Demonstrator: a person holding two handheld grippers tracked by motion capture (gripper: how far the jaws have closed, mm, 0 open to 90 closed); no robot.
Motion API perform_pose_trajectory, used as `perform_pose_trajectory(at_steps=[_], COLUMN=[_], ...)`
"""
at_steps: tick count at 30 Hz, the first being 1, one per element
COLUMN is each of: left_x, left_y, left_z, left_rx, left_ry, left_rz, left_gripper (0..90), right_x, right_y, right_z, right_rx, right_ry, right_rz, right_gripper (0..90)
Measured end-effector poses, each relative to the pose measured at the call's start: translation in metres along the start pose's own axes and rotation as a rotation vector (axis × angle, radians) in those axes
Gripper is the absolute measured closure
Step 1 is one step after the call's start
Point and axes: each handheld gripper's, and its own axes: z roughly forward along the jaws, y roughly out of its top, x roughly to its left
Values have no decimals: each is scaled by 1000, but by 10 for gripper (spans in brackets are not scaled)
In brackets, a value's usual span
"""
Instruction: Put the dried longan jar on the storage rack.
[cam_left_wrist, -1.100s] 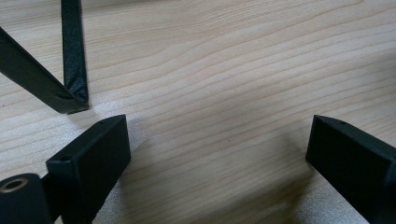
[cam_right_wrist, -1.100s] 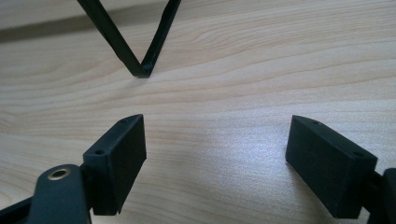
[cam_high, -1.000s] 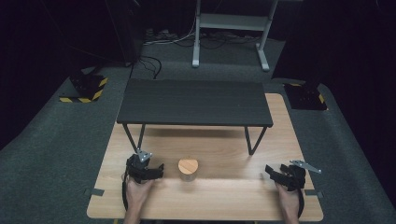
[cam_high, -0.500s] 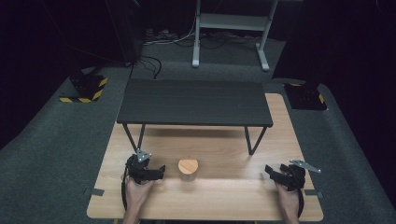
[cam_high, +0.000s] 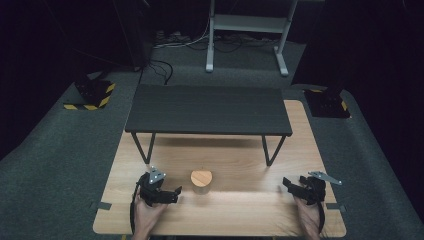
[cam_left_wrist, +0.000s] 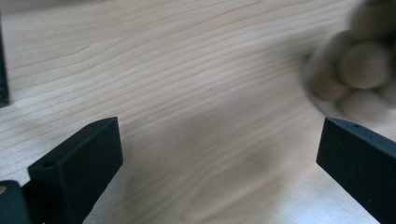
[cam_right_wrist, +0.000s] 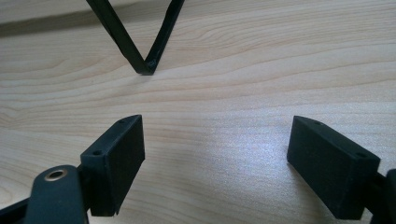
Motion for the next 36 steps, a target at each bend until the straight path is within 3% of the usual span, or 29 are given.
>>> perform_pose_trajectory(at_steps=[10,17,23,36], left_x=[-34,-58,-67,-69], left_y=[7,27,31,32], left_z=[1,18,30,47], left_rx=[-8,-5,-5,-17], left_ry=[-97,-114,-92,-56], left_rz=[104,158,140,71], left_gripper=[5,8,35,141], right_x=[-2,-2,-2,-3], right_y=[0,0,0,0], right_z=[0,0,0,0], right_rx=[0,0,1,1], right_ry=[9,13,18,23], right_rz=[1,0,-3,-3], right_gripper=[183,183,181,181])
